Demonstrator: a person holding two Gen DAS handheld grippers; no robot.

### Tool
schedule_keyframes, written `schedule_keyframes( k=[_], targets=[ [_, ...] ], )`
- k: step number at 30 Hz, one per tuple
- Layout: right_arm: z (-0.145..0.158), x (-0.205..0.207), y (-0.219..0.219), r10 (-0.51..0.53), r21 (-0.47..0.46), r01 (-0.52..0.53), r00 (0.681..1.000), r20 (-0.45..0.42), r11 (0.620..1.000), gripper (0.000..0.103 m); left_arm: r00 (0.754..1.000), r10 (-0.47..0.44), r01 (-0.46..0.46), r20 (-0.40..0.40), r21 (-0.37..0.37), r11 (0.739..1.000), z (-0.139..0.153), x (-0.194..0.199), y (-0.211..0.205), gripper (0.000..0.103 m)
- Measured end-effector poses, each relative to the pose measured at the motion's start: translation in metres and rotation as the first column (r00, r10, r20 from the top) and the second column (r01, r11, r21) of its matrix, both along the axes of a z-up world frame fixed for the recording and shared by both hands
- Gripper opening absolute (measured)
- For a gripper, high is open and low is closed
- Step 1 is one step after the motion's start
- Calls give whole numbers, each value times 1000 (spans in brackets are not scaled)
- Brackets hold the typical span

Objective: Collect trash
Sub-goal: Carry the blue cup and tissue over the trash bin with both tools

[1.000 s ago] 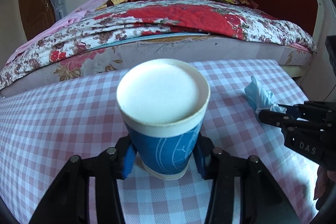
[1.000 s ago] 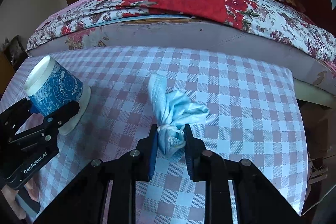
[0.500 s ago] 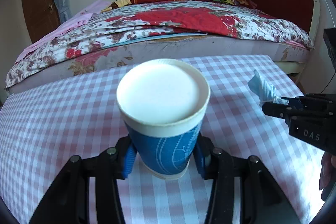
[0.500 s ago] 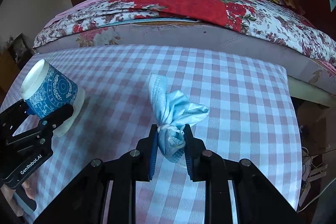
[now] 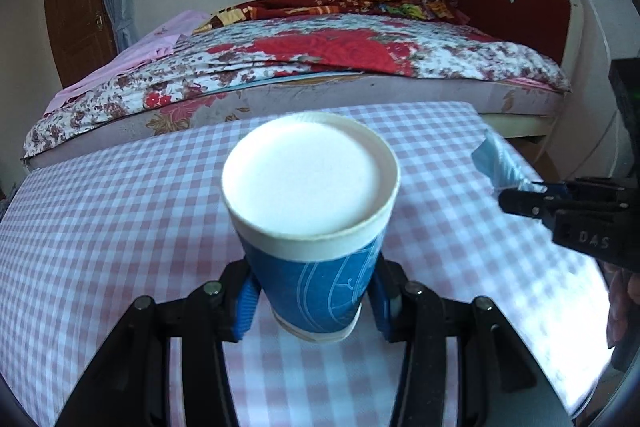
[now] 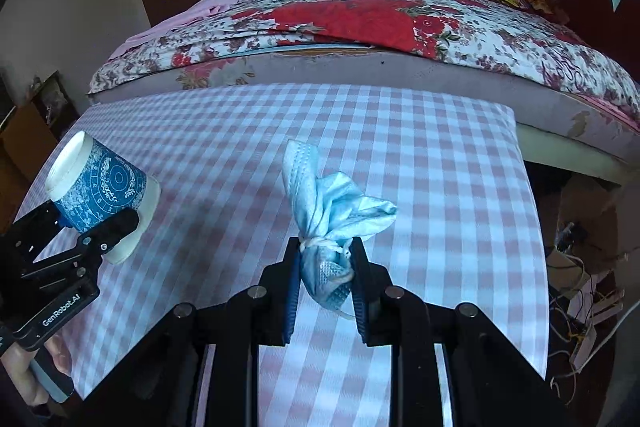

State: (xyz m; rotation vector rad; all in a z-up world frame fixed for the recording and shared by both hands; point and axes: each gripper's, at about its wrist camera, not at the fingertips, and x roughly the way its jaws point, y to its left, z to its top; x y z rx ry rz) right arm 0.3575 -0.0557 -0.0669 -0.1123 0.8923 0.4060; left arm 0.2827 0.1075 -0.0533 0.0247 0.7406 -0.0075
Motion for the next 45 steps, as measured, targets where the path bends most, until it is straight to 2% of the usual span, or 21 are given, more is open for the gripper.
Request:
schedule_keyframes(
  k=[9, 14, 22, 27, 35, 45],
  targets=[
    [22, -55, -29, -21, 44, 19, 999, 34, 999, 24, 998, -55, 55, 31, 4, 998, 20, -43, -31, 47],
    [39, -89, -42, -18, 38, 14, 996, 93, 999, 24, 993, -99, 99, 63, 13, 995, 33, -67, -52, 47],
    [58, -155, -80, -43, 35, 37, 984, 171, 999, 24, 977, -184, 185, 103, 4, 983, 47, -104, -93, 47],
    [65, -185, -107, -96, 76, 83, 977, 189, 994, 24, 966, -229, 232, 118, -13, 973, 50, -121, -119, 47],
    [67, -227, -155, -169, 91, 153, 964, 206, 984, 24, 946, -300, 308, 125, -46, 950, 50, -148, -159, 47],
    [64, -282, -229, -303, 117, 284, 930, 209, 952, 24, 895, -429, 437, 124, -51, 898, 38, -185, -227, 47]
  ],
)
